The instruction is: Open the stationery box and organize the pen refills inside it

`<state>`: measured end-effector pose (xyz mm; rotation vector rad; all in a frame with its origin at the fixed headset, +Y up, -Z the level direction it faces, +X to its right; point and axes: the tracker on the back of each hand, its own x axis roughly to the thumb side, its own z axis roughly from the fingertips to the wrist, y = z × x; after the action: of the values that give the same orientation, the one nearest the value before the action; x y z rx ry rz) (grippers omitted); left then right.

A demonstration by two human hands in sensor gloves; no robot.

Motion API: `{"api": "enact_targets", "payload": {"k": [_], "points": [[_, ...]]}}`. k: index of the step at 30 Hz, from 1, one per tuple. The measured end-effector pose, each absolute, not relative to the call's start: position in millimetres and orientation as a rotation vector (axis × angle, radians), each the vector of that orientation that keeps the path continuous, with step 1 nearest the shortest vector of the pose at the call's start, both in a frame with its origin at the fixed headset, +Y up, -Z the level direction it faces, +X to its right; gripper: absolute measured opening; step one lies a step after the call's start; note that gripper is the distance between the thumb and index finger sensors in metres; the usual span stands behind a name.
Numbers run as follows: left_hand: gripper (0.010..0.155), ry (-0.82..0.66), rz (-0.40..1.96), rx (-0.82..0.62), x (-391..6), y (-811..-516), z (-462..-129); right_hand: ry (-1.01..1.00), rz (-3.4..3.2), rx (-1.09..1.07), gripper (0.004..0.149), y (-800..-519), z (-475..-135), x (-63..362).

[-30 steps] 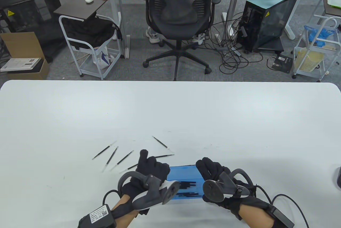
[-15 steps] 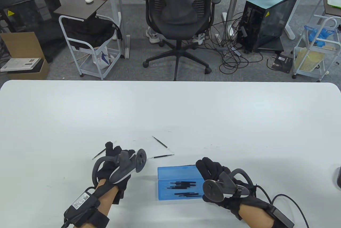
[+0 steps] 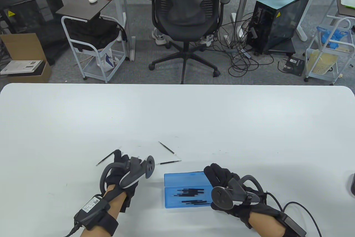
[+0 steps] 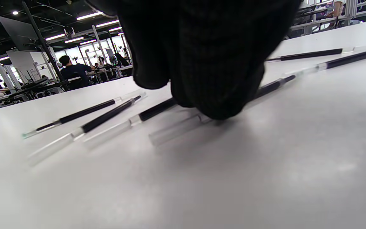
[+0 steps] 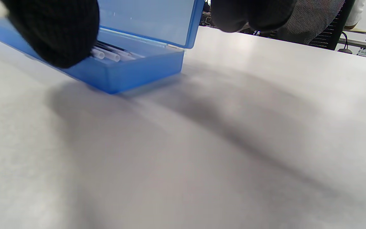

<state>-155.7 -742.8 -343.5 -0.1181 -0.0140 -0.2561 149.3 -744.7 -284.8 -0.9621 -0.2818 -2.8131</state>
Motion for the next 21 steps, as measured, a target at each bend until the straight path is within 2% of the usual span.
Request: {"api": "enact_targets", "payload": {"k": [21], "points": [[0.053, -0.087, -0.277, -0.137, -150.4, -752.3, -341.3, -0.282, -2.811, -0.958, 0.120, -744.7, -285.0, 149.3]]}}
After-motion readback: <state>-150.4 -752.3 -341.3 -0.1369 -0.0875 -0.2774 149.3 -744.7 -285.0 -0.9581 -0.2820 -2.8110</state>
